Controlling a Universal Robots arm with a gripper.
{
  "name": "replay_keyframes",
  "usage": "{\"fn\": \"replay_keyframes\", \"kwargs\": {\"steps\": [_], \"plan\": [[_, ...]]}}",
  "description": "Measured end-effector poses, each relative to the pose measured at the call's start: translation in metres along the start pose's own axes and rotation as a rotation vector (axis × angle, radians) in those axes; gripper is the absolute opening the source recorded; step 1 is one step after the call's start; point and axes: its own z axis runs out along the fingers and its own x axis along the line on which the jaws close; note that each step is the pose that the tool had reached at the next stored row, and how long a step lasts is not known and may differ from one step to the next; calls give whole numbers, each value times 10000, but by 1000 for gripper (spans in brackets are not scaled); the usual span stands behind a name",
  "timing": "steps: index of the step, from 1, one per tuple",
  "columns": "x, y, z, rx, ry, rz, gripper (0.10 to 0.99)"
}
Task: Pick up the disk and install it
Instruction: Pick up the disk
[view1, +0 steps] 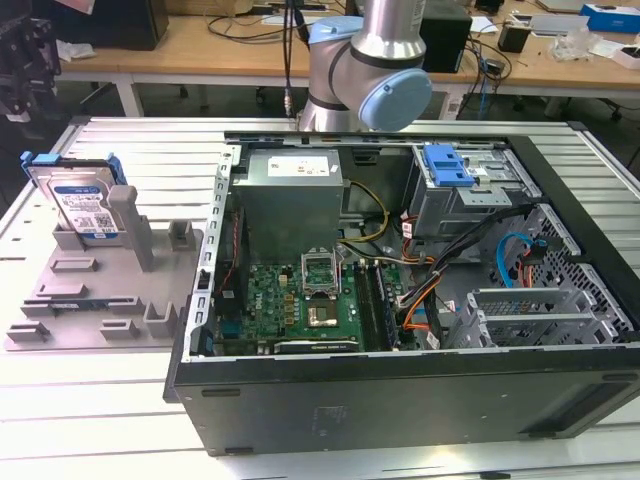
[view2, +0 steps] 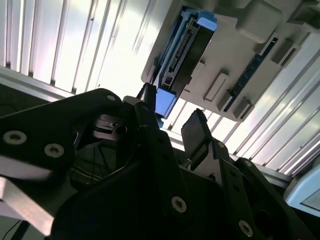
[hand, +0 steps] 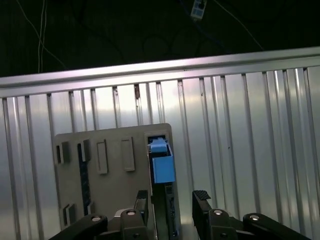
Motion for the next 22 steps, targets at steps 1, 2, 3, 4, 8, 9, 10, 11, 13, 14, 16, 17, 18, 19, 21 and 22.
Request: {"fn": "replay_keyframes", "kwargs": {"steps": [1, 2, 3, 4, 8, 9, 10, 11, 13, 14, 16, 17, 18, 19, 21, 22], "plan": [[-6, 16, 4, 0, 0, -19, 482], [-10, 31, 7, 1, 1, -40, 482], [-12, 41, 10, 1, 2, -59, 482], [-14, 52, 13, 1, 2, -77, 482], [-14, 89, 26, 2, 3, -157, 482], [-14, 91, 28, 0, 6, -167, 482], [-14, 92, 32, 0, 8, -172, 482], [-14, 92, 38, -1, 9, -178, 482], [-13, 93, 45, 1, 8, -179, 482], [-10, 93, 50, 0, 8, -180, 482], [-7, 93, 58, 1, 9, -183, 482], [-4, 93, 65, 2, 11, -184, 482], [-3, 93, 73, 1, 14, -185, 482], [-2, 93, 81, 1, 19, -192, 482], [-1, 94, 94, 2, 29, -203, 482], [-1, 95, 103, 2, 35, -210, 482]]}}
